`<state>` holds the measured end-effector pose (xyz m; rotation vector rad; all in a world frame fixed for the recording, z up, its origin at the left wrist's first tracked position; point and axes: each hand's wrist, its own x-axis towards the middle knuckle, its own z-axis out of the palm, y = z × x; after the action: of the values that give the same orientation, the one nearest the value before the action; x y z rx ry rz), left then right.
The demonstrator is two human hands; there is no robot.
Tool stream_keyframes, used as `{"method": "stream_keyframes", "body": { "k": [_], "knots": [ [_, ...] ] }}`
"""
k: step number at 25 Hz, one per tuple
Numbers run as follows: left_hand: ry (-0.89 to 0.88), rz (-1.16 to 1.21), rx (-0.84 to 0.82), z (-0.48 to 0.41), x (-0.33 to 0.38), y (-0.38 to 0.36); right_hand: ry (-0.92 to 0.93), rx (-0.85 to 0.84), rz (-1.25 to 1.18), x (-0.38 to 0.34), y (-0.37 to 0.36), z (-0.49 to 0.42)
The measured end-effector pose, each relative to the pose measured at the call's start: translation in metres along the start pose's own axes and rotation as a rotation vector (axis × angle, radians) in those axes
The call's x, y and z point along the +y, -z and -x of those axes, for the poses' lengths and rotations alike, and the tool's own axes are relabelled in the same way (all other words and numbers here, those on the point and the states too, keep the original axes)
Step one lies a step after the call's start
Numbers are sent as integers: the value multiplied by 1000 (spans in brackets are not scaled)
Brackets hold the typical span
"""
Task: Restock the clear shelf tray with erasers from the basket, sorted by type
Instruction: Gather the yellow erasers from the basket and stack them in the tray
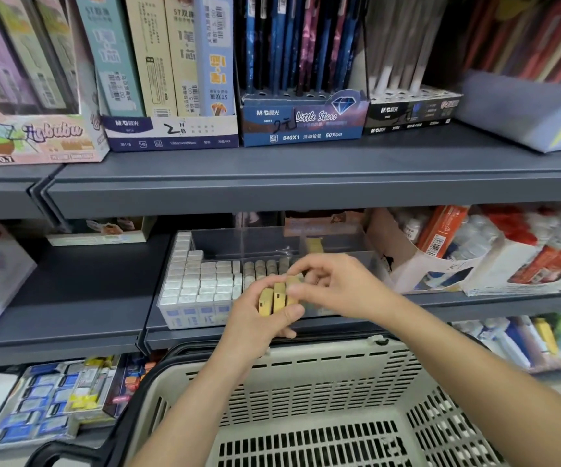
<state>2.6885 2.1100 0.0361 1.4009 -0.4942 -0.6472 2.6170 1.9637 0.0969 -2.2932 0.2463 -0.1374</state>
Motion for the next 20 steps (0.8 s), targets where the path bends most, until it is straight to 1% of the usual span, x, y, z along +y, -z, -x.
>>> {"method": "stream_keyframes", "body": {
  "k": [1,3,7,10,12,14,17,20],
  "knots": [
    [-8,9,-3,0,0,-1,-4,-16,-18,0,-1,1],
    [-10,21,-7,1,1,0,-28,-17,-139,3,2,1],
    [31,45,16,2,2,1,-68,-33,-312,8,9,3],
    [62,102,28,3,3,2,-35,-89,-391,10,14,6],
    [80,159,17,3,5,2,-3,-140,-379,12,17,9],
    [101,209,-10,4,7,3,38,-155,-326,13,17,11],
    [117,250,-60,5,9,3,128,-84,-180,10,13,10],
    [101,239,-74,5,9,2,98,-17,-214,10,12,9]
  ]
}}
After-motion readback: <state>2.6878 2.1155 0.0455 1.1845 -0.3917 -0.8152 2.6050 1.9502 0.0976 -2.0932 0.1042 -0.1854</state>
